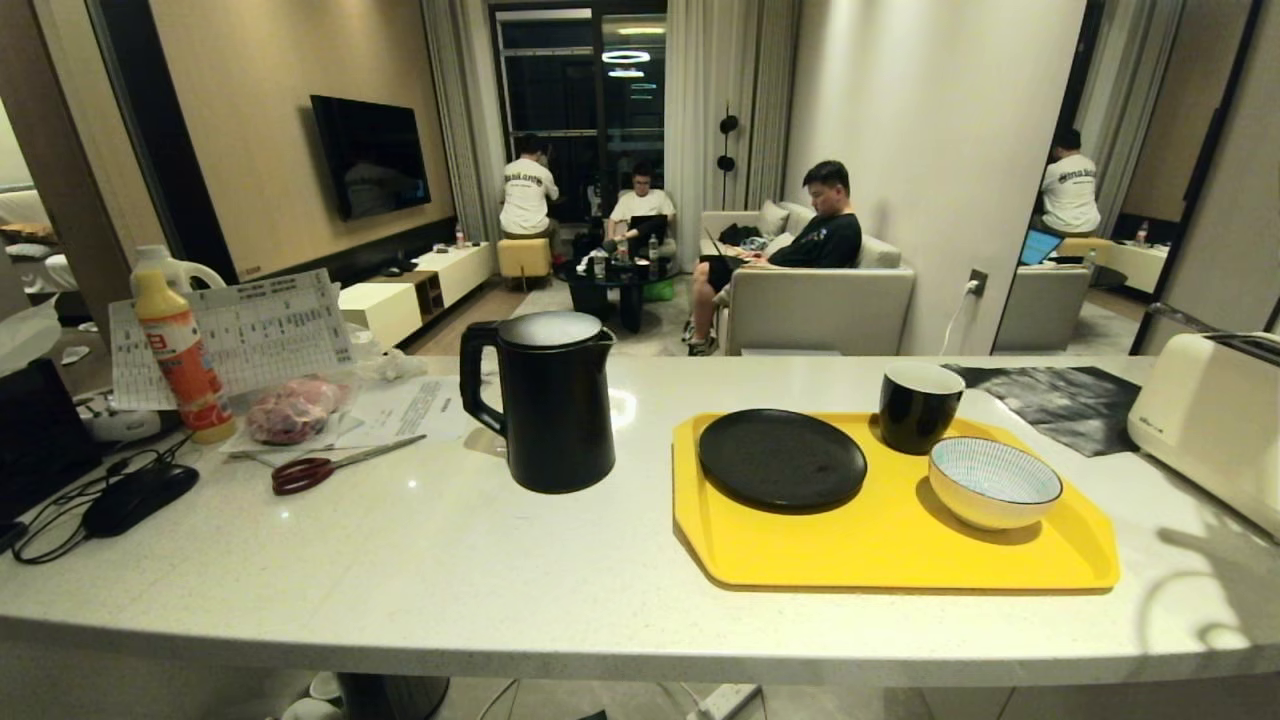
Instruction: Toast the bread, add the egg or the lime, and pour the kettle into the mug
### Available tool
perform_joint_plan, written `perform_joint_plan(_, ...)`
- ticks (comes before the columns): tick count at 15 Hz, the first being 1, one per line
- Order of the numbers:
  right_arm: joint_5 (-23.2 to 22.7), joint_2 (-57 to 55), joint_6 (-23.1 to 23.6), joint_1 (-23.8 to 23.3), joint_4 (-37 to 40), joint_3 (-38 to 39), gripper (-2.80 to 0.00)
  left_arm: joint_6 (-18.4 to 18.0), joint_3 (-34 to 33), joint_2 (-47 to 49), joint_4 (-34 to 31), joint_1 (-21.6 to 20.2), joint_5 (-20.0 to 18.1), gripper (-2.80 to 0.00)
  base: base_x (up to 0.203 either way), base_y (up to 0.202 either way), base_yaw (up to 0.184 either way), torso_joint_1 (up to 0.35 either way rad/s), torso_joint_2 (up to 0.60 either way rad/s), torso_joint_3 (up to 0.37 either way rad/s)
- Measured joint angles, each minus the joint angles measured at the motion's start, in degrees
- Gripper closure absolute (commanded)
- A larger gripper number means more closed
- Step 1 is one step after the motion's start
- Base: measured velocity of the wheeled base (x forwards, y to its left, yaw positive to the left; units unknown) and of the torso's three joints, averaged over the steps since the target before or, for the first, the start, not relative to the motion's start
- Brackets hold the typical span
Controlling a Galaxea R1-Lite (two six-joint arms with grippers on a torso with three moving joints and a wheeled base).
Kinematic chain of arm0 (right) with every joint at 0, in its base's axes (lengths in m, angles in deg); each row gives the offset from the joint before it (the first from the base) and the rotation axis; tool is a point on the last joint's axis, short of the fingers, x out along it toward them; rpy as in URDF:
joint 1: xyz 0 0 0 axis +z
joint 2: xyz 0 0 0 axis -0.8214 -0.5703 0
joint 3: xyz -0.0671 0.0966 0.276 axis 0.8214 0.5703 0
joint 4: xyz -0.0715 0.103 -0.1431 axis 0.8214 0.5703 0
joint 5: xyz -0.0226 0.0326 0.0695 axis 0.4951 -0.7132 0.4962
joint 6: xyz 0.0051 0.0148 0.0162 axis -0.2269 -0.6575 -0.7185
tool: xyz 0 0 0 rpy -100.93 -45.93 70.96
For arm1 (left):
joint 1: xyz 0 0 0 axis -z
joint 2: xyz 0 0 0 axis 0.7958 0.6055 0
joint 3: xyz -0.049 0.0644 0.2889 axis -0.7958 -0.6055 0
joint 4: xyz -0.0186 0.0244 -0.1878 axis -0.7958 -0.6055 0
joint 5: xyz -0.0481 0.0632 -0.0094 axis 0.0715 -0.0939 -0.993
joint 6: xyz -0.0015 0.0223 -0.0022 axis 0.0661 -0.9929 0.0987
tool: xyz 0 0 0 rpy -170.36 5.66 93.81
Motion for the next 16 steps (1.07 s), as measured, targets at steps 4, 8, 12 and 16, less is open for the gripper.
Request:
perform_joint_plan(4, -0.05, 2.77, -0.05, 0.02, -0.11, 2.93, 0.0, 0.01, 0.0, 0.0, 0.01, 0.0, 0.0, 0.0, 0.0, 0.0, 0.0, 0.0, 0.0, 0.0)
perform_joint_plan(8, -0.05, 4.76, -0.07, 0.02, -0.47, 5.73, 0.0, 0.04, 0.0, 0.0, 0.0, 0.0, -0.01, 0.0, 0.0, 0.0, 0.0, 0.0, 0.0, 0.0)
perform_joint_plan(12, -0.05, 5.44, 0.14, 0.02, -0.49, 6.69, 0.0, 0.03, 0.0, 0.0, 0.0, 0.0, 0.0, 0.0, 0.0, 0.0, 0.0, 0.0, 0.0, 0.0)
perform_joint_plan(16, -0.05, 6.45, 3.25, -0.85, -0.51, 9.59, 0.0, 0.03, 0.0, 0.0, 0.0, 0.0, 0.0, 0.0, 0.0, 0.0, 0.0, 0.0, 0.0, 0.0)
